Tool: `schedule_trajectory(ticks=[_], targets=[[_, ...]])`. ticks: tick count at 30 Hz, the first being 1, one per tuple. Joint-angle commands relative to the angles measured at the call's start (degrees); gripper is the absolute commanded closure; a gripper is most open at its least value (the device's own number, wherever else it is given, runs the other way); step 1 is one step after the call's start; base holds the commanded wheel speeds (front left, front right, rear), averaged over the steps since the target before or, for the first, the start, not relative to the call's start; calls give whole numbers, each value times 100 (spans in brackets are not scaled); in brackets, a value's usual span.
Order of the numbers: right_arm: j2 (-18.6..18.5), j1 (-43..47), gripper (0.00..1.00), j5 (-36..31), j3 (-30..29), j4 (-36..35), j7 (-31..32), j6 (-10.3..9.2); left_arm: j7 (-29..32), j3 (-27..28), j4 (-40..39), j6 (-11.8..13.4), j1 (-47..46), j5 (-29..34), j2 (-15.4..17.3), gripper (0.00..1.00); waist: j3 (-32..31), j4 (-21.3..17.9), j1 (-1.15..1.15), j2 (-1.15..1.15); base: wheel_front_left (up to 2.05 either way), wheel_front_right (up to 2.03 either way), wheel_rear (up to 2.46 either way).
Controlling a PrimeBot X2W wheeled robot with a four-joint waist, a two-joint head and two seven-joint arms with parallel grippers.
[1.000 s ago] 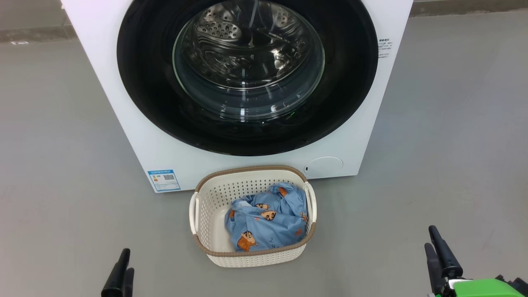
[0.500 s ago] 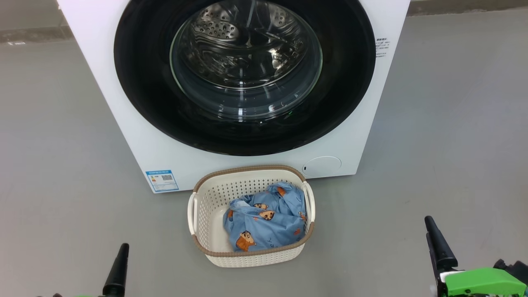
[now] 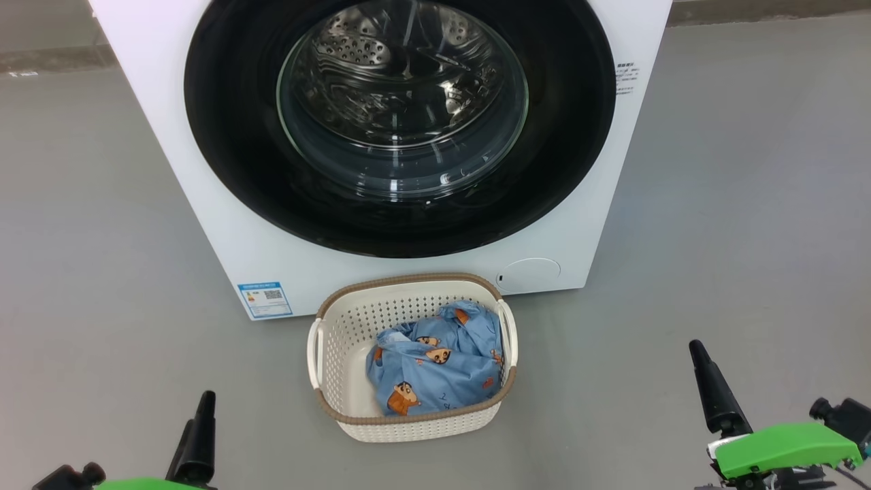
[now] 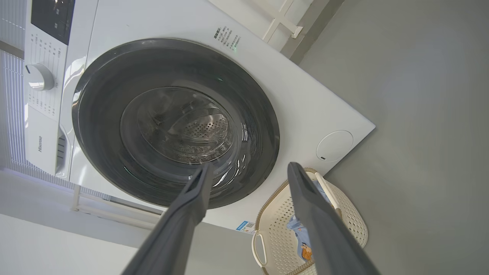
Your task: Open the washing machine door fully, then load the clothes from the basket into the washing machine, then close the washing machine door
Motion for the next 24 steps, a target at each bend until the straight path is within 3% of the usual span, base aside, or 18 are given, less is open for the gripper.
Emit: schedule_trajectory(ticks=[1,24], targets=[[-111,-317,0,-225,111,-192,-76,-3,-78,79,-197,-35,-232,188,139,0,-2,-3,0,0,0,0,0],[-335,-484,0,-2197,491,-122,-461,-4,-466,66,-468,-44,-159,1969,248,0,-43,-57,0,0,0,0,0]])
